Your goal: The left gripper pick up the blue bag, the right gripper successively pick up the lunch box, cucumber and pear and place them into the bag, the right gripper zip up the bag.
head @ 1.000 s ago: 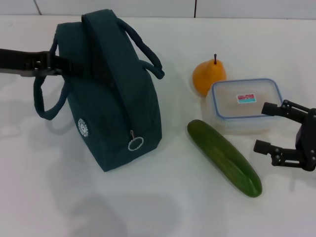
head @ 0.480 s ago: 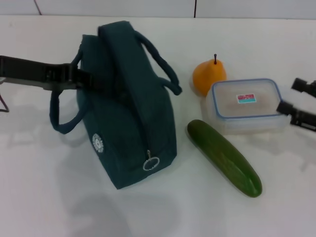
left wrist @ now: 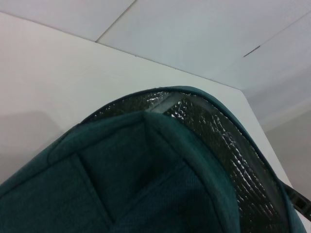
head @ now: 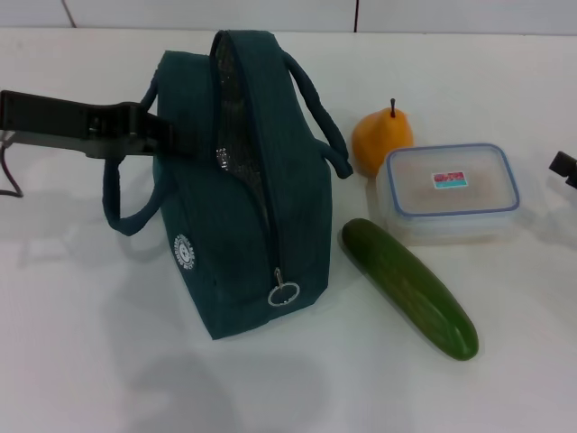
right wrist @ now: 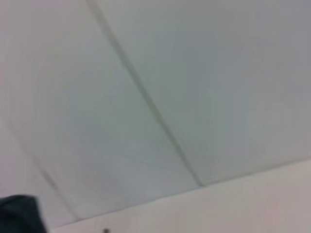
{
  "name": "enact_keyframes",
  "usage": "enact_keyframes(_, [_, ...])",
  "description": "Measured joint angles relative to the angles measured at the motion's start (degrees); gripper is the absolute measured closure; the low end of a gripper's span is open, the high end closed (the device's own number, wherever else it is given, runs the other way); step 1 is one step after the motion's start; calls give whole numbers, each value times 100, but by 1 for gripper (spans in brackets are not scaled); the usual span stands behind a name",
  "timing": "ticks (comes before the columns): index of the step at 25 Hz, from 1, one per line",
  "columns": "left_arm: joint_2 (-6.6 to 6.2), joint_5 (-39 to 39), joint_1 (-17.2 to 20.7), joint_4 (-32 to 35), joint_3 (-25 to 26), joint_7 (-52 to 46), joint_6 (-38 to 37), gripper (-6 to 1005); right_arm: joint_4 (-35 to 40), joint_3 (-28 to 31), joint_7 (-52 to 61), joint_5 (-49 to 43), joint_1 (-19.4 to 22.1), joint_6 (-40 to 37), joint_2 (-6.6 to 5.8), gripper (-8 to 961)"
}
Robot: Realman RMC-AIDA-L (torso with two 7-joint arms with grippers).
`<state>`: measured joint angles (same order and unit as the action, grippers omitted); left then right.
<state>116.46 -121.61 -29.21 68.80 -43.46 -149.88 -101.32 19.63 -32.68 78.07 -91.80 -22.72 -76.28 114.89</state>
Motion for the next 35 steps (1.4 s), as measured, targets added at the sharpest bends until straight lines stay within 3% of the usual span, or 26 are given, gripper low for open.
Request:
enact_keyframes(13, [23,-2,-5,-17,-6,29,2,968,-515,-123,691,-86,-544,449,-7,93])
enact_keyframes(21, [26,-2,-28,-17,-4,52,7,968,-590,-596,990,-101,-683,651,22,98])
enact_keyframes(34, [4,-11,-84,-139,-4,91,27,968,-599,-712,1274,-47,-672,457,29,106])
enact_keyframes(35, [4,-16,-84,-139,-4,90,30,968,-593,-702,1274,-40,-663,456,29,139])
